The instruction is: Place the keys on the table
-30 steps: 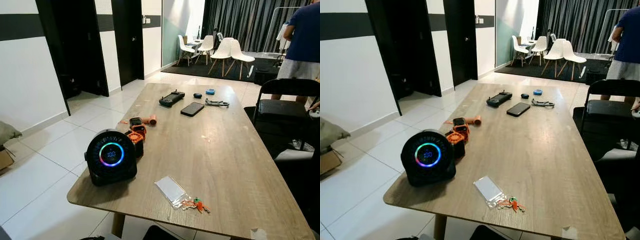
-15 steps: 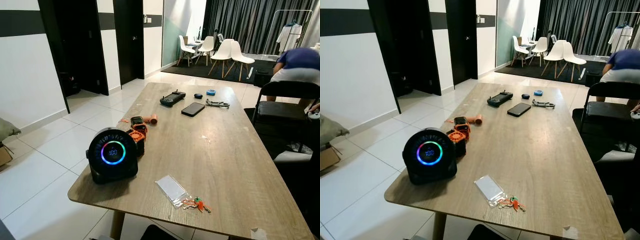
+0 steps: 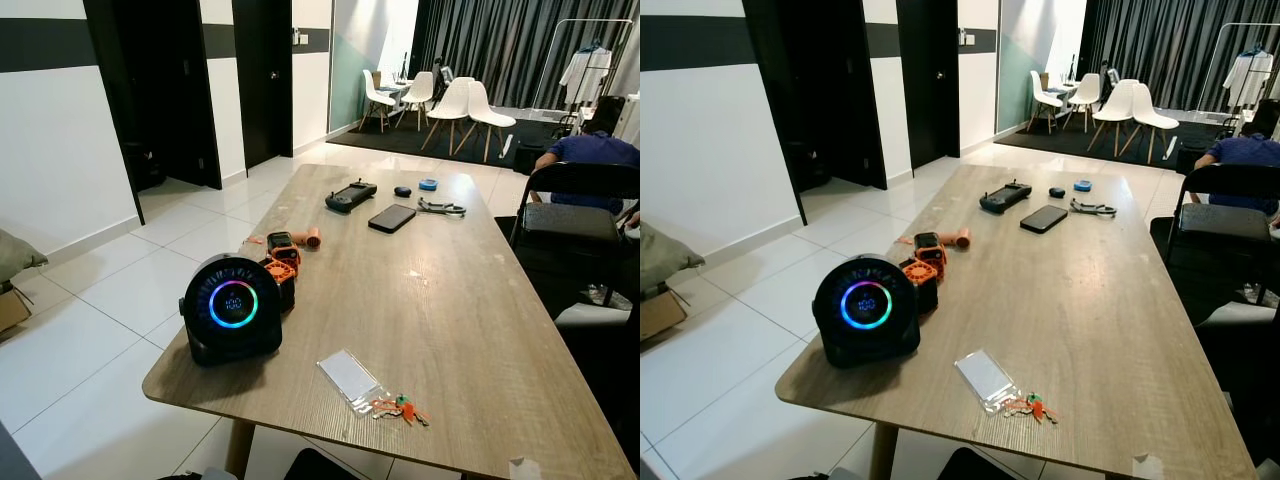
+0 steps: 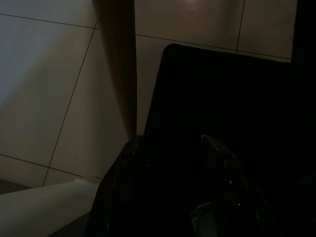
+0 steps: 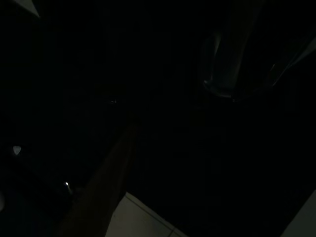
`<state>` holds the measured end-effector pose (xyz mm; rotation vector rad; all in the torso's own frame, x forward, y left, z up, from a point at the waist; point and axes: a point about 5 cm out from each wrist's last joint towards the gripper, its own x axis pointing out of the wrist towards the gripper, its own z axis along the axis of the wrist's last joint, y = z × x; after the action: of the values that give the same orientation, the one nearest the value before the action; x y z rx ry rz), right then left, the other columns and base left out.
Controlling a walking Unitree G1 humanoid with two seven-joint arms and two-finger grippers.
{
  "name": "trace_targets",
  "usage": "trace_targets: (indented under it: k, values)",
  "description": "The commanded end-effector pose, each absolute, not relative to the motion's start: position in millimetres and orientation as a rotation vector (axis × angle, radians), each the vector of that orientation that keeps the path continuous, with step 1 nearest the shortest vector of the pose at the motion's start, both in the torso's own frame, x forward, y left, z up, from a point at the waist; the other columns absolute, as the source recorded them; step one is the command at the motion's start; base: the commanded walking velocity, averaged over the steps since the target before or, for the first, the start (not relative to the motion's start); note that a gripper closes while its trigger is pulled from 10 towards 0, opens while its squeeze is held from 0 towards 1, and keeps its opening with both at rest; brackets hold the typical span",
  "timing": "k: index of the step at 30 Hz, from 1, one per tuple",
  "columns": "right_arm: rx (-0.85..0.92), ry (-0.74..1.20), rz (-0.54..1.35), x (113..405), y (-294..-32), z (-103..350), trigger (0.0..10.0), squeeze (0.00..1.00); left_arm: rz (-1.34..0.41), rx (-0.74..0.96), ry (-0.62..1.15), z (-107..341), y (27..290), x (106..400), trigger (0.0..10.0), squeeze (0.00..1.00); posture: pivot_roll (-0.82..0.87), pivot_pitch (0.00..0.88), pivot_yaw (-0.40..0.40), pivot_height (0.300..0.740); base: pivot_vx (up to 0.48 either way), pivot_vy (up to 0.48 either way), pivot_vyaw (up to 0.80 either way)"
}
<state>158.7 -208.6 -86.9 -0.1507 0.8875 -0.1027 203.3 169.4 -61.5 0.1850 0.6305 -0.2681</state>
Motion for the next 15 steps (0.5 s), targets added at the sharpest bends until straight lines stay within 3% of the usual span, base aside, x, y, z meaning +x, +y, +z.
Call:
trace_targets:
  k: [1, 10, 15]
  values:
    - [-0.139, 0.901, -0.117, 154.0, -209.3, -88.7, 10.0, 0.0, -0.284, 0.189, 0.632, -62.1, 167.0, 202.4, 10.0, 0.0, 0.0, 0.035, 0.012, 0.74, 0.0, 0.0, -0.8]
    - [-0.139, 0.904, -0.113, 154.2, -208.1, -89.0, 10.0, 0.0, -0.277, 0.195, 0.637, -62.9, 171.1, 199.9, 10.0, 0.0, 0.0, 0.034, 0.008, 0.74, 0.0, 0.0, -0.77]
    - [-0.143, 0.9, -0.107, 155.6, -207.4, -88.6, 10.0, 0.0, -0.276, 0.197, 0.64, -63.1, 171.6, 199.7, 10.0, 0.0, 0.0, 0.034, 0.008, 0.74, 0.0, 0.0, 0.0]
